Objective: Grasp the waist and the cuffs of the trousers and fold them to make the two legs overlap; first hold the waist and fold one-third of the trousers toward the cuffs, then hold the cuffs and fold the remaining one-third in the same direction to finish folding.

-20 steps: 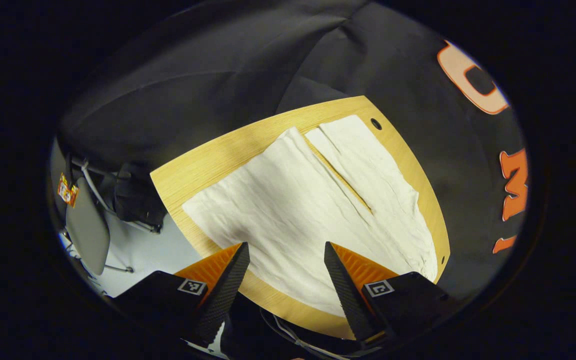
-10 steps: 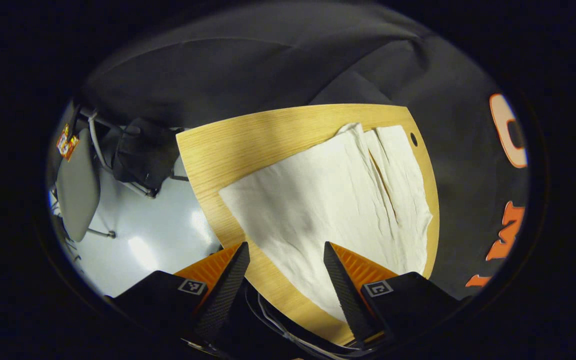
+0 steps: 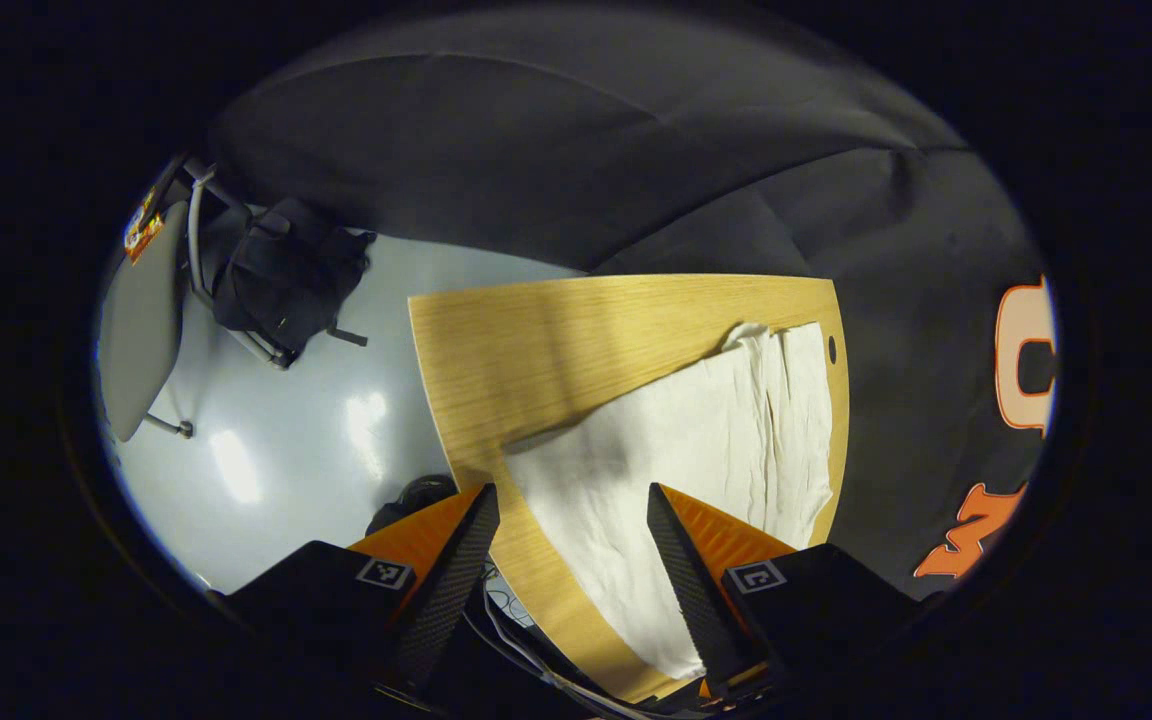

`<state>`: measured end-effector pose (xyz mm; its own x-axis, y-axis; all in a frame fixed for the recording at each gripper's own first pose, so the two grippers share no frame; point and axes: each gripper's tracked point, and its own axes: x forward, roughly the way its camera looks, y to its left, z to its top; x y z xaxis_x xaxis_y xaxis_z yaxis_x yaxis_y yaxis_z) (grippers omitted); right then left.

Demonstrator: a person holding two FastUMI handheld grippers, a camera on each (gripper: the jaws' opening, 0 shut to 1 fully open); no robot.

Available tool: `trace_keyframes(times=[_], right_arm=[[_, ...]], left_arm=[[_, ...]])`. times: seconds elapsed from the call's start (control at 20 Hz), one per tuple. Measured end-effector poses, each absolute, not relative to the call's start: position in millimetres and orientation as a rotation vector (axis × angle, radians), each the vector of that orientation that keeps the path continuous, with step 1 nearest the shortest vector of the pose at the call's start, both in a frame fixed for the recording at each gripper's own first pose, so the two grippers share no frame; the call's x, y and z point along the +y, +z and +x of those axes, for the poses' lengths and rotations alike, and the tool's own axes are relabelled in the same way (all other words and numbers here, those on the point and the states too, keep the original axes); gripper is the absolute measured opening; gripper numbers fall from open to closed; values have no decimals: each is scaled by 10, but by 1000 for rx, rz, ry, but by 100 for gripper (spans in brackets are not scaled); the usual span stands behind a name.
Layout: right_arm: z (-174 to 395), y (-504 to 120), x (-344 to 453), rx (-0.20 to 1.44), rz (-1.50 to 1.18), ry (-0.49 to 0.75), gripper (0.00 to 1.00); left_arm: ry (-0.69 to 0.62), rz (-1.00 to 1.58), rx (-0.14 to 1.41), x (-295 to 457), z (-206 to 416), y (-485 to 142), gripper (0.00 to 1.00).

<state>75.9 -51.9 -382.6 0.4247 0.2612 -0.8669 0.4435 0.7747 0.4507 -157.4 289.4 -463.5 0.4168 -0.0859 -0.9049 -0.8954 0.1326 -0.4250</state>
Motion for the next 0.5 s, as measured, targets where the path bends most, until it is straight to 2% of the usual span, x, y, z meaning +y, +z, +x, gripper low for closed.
trace_keyframes(times=[0.1,0.25,0.3,0.35,0.4,0.45,0.5], right_arm=[[761,-3827,-512,1156,719,-129,96],[762,-3832,-521,1155,722,-138,96],[750,-3836,-519,1154,724,-144,96],[751,-3834,-515,1151,729,-146,96],[737,-3837,-522,1149,732,-152,96],[728,-3844,-531,1147,736,-159,96],[706,-3845,-537,1144,740,-169,96]], left_arm=[[741,-1340,960,2960,-1502,-4635,100],[721,-1347,953,2992,-1446,-4699,87],[709,-1345,959,2979,-1428,-4738,72],[697,-1336,963,2988,-1424,-4761,66],[679,-1326,965,3005,-1411,-4775,47],[674,-1319,960,3015,-1411,-4788,40],[670,-1305,964,3033,-1430,-4787,15]])
